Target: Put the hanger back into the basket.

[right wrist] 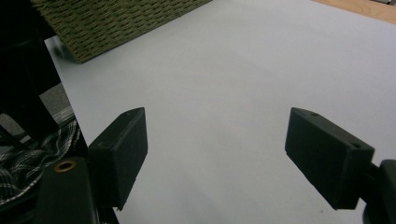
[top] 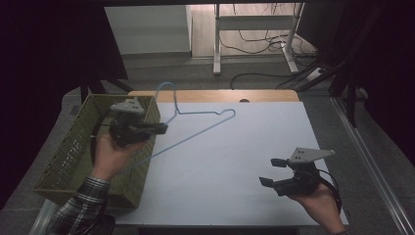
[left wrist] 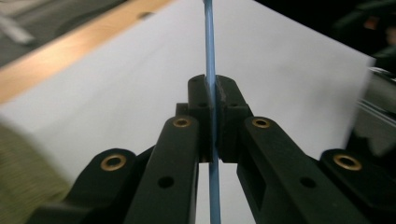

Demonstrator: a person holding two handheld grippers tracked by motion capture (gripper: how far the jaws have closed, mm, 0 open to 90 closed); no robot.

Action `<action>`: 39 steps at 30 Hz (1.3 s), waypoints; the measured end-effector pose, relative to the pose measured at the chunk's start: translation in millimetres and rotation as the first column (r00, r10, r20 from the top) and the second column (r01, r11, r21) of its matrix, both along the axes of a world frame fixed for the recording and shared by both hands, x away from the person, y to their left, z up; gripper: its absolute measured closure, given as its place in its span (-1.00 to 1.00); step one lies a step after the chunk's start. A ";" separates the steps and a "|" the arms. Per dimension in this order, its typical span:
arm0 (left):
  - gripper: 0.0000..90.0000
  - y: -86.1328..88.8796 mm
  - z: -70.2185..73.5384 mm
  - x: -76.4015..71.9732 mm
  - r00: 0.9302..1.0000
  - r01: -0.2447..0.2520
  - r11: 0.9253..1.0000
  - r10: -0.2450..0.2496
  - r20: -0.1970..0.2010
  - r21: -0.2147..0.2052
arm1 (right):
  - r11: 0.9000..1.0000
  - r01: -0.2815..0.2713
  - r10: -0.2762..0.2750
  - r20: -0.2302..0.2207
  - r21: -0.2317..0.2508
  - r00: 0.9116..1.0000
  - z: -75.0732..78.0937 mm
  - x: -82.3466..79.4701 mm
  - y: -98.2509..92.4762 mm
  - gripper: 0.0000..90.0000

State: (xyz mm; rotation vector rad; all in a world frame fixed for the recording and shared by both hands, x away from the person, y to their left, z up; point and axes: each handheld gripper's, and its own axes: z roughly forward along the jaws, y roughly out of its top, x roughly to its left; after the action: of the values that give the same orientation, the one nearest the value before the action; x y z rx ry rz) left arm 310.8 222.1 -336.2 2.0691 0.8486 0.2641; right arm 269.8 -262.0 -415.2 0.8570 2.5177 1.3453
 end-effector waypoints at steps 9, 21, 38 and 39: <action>0.93 81.8 7.7 -17.0 0.981 -0.187 0.982 0.187 0.054 -0.001 | 1.000 0.018 -0.018 -0.004 0.005 1.000 -10.7 -22.4 -7.9 -0.54; 0.93 162.1 -23.7 -35.9 0.929 -0.366 0.930 0.367 0.053 -0.019 | 0.997 0.078 -0.078 -0.013 0.017 0.997 -15.0 -35.7 -27.7 -0.54; 0.93 185.3 -94.9 -16.1 0.910 -0.415 0.909 0.413 -0.045 -0.036 | 0.997 0.074 -0.074 -0.031 -0.003 0.997 -21.9 -40.8 -27.2 -0.54; 0.93 185.4 -98.5 -13.7 0.910 -0.413 0.910 0.411 -0.061 -0.039 | 0.997 0.073 -0.073 -0.031 -0.006 0.997 -22.2 -40.9 -26.7 -0.54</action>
State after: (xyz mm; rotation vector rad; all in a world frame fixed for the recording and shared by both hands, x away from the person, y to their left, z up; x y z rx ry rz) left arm 297.2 407.5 -434.7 1.8381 1.3117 0.4131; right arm 228.9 -288.7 -437.4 0.9664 2.4851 1.3135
